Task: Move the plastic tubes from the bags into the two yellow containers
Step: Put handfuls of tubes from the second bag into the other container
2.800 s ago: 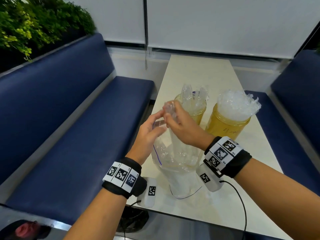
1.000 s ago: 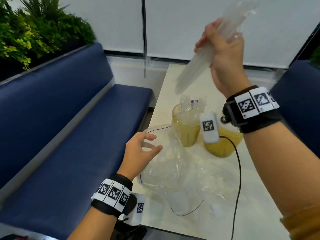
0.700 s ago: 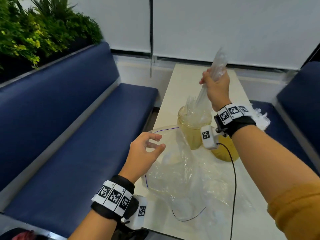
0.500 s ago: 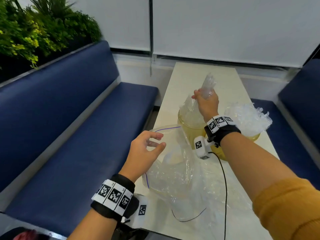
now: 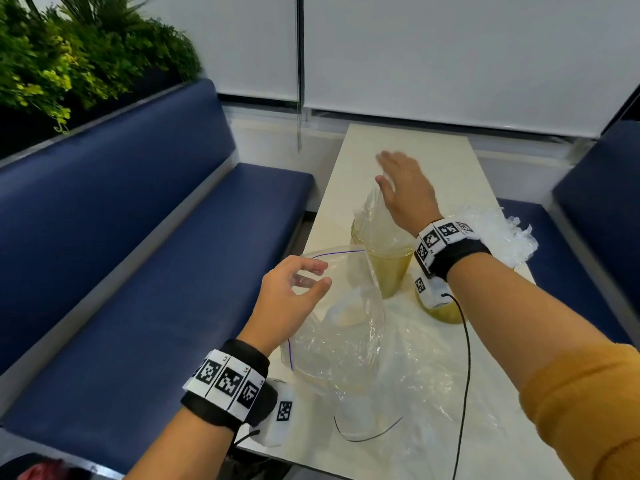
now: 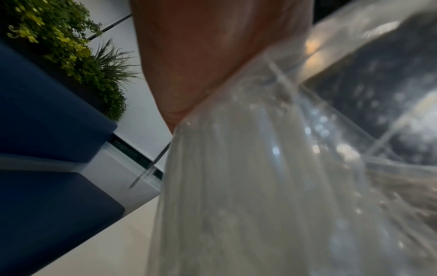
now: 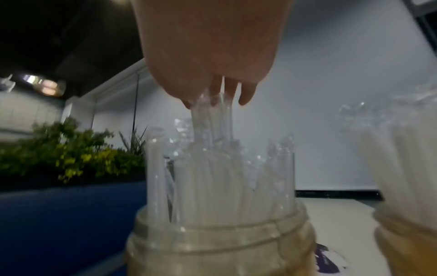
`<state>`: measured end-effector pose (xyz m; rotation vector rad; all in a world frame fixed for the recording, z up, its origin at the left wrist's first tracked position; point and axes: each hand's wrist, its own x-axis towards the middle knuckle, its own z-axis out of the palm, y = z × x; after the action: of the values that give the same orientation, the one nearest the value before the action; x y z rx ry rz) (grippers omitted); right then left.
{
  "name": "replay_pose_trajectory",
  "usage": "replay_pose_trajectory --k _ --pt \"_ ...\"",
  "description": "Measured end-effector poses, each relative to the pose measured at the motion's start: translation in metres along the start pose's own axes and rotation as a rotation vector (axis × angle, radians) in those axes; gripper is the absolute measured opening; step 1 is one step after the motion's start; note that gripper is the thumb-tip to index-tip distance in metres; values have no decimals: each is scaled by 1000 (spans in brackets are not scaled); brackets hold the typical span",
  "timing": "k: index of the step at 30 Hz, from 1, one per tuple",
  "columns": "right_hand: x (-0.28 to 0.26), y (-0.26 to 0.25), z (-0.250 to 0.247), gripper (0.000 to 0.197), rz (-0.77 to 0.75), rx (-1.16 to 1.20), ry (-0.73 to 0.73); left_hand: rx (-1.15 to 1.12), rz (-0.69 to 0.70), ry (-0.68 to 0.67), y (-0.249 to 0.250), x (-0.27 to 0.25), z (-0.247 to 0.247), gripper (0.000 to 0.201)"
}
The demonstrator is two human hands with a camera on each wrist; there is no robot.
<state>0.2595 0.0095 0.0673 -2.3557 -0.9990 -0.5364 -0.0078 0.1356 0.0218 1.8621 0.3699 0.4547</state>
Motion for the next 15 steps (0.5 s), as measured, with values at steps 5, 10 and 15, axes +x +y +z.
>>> replay_pose_trajectory --k 5,10,15 --pt "-19 11 11 39 10 -225 -409 -41 4 -29 4 0 3 21" --pt "-18 -7 -26 44 -6 14 -148 -198 4 -111 17 -1 6 44" --pt "-47 -84 -92 21 -215 385 103 -238 26 -129 24 5 13 52"
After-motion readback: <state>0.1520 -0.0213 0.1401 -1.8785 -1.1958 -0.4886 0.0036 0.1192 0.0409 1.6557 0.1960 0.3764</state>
